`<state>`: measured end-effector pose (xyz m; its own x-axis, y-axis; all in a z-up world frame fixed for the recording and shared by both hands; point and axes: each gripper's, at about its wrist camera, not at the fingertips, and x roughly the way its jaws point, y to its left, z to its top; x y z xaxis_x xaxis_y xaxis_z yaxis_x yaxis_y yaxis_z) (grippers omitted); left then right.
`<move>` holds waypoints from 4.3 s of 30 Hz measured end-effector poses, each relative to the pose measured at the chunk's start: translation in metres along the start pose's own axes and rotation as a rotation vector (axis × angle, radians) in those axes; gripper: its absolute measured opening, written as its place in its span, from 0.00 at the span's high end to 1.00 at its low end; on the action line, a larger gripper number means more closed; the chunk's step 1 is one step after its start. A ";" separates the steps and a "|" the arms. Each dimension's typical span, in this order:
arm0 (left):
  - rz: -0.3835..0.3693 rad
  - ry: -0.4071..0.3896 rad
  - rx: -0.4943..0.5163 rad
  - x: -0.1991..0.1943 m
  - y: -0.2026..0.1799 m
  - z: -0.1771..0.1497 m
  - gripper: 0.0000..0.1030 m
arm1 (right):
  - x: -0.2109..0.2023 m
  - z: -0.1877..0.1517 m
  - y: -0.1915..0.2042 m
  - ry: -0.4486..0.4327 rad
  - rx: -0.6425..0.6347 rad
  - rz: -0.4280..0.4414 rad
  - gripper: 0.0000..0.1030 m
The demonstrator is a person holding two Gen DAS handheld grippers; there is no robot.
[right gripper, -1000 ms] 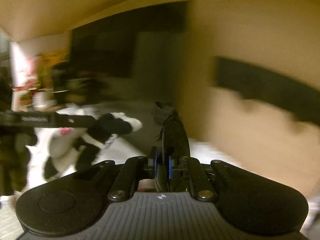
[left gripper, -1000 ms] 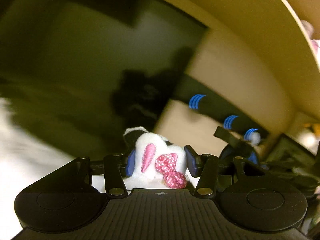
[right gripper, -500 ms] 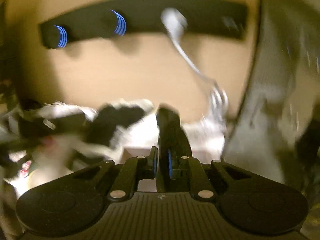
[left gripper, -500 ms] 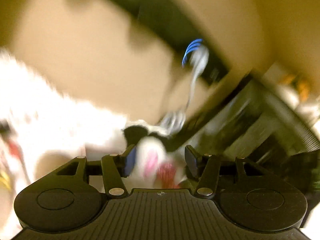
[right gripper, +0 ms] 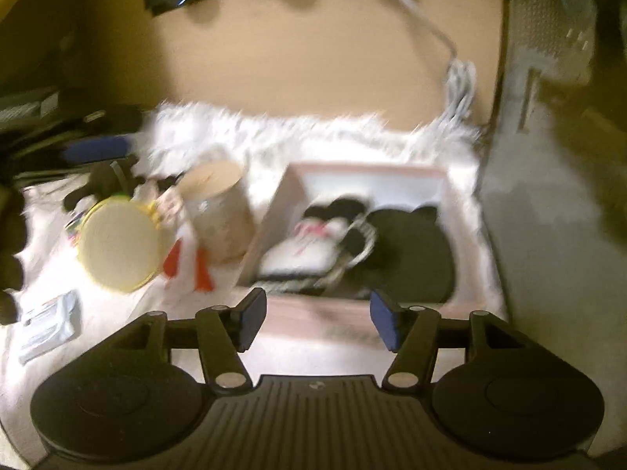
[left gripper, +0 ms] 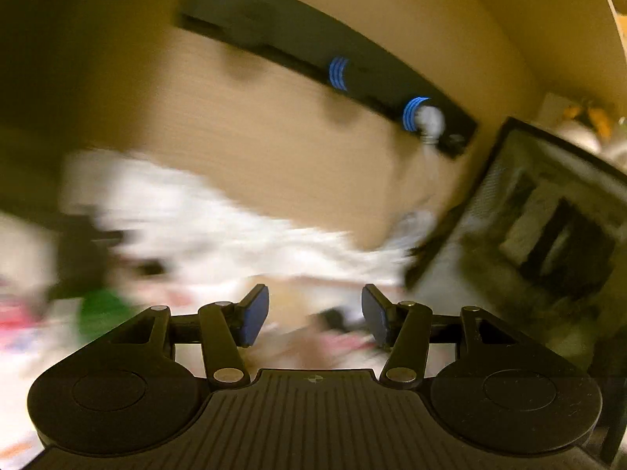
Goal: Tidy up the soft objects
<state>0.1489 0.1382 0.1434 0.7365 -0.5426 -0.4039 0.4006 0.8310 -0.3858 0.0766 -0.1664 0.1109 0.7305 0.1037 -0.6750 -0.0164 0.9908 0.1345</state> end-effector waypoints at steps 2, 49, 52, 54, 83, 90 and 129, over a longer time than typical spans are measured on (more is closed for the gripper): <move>0.135 -0.008 -0.003 -0.030 0.027 -0.015 0.45 | 0.005 -0.011 0.008 0.024 0.011 0.036 0.35; 0.222 0.168 -0.127 -0.164 0.197 -0.108 0.45 | 0.231 0.067 0.432 0.371 -0.740 0.043 0.60; 0.248 0.150 -0.163 -0.156 0.204 -0.102 0.45 | 0.190 0.070 0.424 0.328 -0.689 0.150 0.60; 0.262 0.139 -0.209 -0.151 0.210 -0.102 0.45 | 0.154 0.070 0.415 0.291 -0.662 0.213 0.60; 0.178 0.336 0.212 -0.062 0.088 -0.111 0.40 | 0.063 -0.085 0.150 0.158 -0.159 -0.038 0.15; 0.172 0.409 0.374 -0.025 0.053 -0.139 0.15 | 0.062 -0.107 0.141 0.053 -0.101 -0.029 0.02; 0.240 0.351 0.193 -0.028 0.100 -0.127 0.22 | 0.075 -0.077 0.146 0.197 -0.126 0.015 0.43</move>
<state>0.0990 0.2215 0.0111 0.6048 -0.3136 -0.7321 0.3602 0.9275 -0.0998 0.0759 -0.0072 0.0242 0.5822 0.1211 -0.8040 -0.1202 0.9908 0.0622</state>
